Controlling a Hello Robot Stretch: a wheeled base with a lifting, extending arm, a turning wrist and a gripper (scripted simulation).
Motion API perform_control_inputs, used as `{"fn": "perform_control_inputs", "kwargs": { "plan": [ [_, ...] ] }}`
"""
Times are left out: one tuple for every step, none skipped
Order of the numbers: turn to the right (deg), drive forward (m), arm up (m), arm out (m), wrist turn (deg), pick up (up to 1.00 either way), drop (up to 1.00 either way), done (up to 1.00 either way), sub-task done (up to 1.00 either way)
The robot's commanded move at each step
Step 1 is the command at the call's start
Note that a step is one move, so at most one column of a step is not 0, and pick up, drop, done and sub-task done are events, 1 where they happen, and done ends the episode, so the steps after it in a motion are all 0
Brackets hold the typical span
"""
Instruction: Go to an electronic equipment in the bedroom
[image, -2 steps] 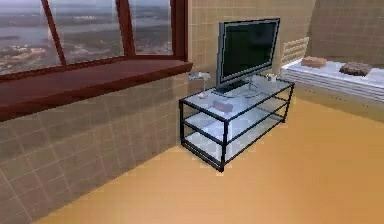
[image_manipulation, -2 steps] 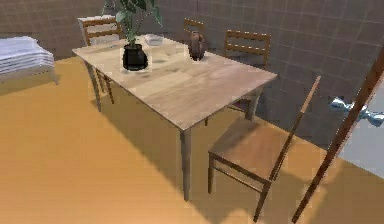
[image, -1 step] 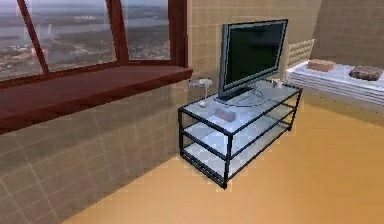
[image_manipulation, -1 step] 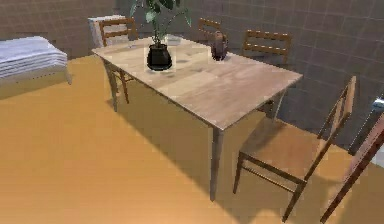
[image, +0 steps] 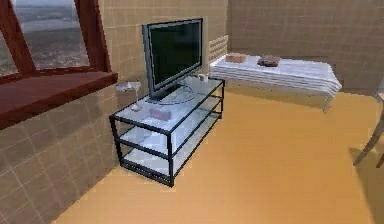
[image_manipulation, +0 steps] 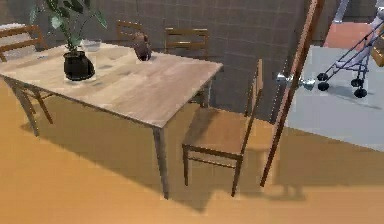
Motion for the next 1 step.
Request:
{"fn": "perform_control_inputs", "kwargs": {
  "plan": [
    [0.0,0.90,0.00,0.00,0.0,0.00,0.00,0.00,0.00]
  ]
}}
